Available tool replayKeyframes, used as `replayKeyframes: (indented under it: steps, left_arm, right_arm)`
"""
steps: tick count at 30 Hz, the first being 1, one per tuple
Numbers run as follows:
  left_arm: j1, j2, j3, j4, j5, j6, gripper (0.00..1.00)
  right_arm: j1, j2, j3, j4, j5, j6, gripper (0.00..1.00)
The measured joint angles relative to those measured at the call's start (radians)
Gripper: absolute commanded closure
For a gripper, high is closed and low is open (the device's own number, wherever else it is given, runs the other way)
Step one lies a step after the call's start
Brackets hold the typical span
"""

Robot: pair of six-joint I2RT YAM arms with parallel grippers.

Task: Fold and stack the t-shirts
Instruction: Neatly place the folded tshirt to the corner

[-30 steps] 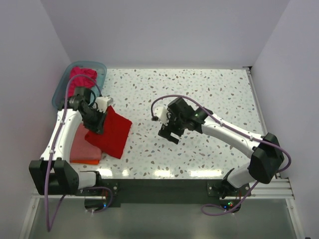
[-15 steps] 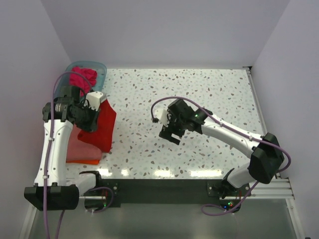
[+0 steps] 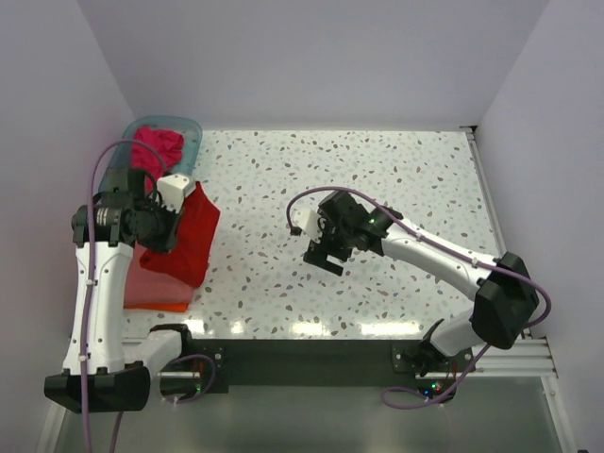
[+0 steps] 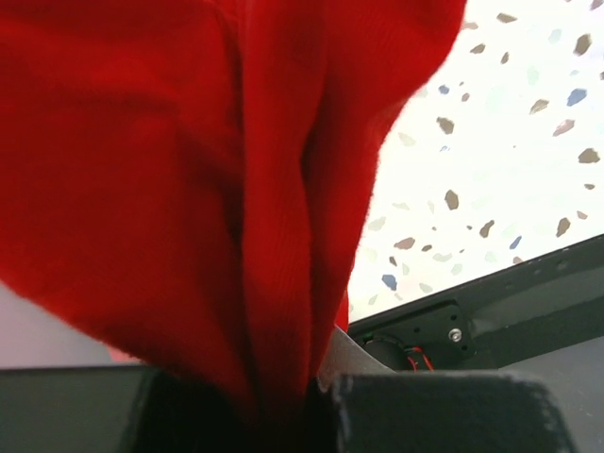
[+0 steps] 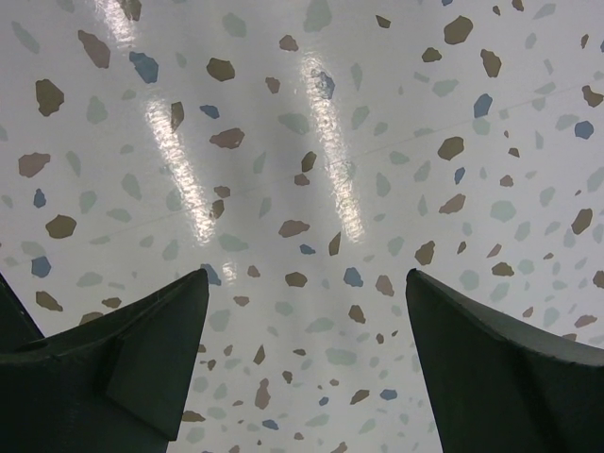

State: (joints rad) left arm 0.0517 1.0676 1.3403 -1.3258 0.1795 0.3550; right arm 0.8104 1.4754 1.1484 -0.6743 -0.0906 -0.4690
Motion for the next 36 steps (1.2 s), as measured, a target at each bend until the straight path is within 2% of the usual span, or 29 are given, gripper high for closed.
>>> replayKeyframes:
  steps: [12, 29, 36]
  left_arm:
    - [0.041, -0.024, -0.101, 0.004, -0.11, 0.025, 1.0]
    - [0.318, 0.114, -0.152, 0.115, -0.126, 0.208, 1.0]
    - [0.43, 0.165, -0.229, 0.204, -0.13, 0.306, 1.0]
  right_arm:
    - [0.0, 0.0, -0.004, 0.0, -0.001, -0.001, 0.11]
    - [0.0, 0.0, -0.004, 0.0, -0.002, -0.001, 0.1]
    - [0.0, 0.0, -0.004, -0.001, -0.004, 0.0, 0.09]
